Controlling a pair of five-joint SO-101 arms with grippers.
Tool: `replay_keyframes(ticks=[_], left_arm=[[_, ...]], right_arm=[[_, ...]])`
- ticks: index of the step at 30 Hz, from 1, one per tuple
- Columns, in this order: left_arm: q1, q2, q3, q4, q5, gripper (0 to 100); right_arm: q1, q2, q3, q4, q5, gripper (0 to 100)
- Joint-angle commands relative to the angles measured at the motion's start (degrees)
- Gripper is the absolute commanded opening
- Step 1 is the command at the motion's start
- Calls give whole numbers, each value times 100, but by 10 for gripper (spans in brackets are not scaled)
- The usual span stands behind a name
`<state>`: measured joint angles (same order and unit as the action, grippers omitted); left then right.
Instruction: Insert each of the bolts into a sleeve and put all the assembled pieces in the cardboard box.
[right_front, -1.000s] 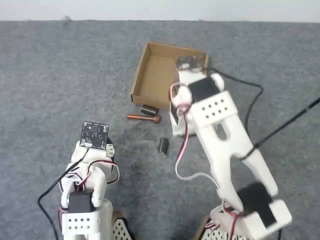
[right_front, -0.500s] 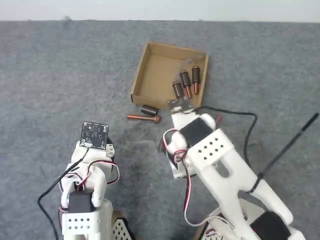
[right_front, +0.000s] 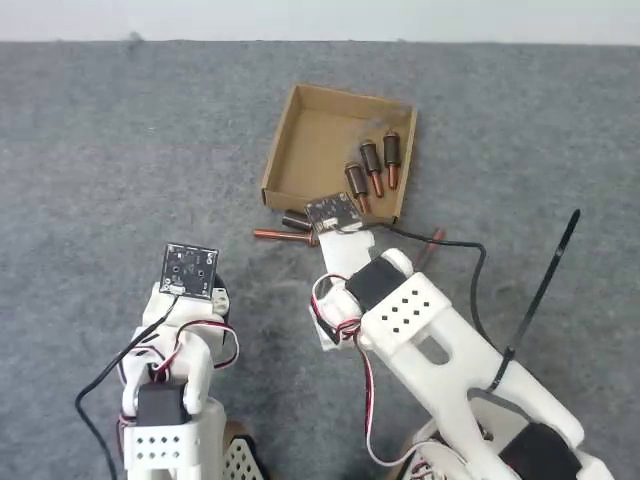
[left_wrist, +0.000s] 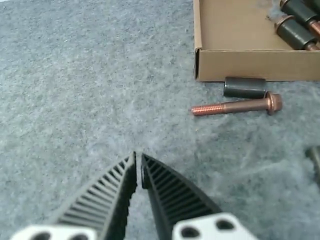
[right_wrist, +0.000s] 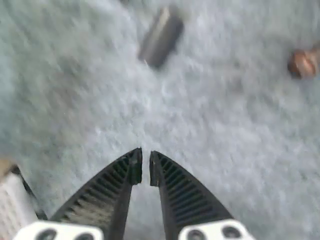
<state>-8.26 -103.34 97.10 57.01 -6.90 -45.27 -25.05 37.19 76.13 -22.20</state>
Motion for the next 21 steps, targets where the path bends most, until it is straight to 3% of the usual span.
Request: replay_keyframes(ticks=[1, 7, 16, 21], left_arm=[[-35, -44, -48, 62, -53, 12], [-35, -44, -48, 62, -53, 12], [-35, -44, -48, 62, -53, 12], [-35, -44, -48, 62, -53, 12]], right_arm=[[4, -207, -26, -558, -334, 9], [4, 637, -62, -1086, -360, 161], [514, 1516, -62, -2607, -360, 58], [655, 1789, -62, -2976, -352, 61]])
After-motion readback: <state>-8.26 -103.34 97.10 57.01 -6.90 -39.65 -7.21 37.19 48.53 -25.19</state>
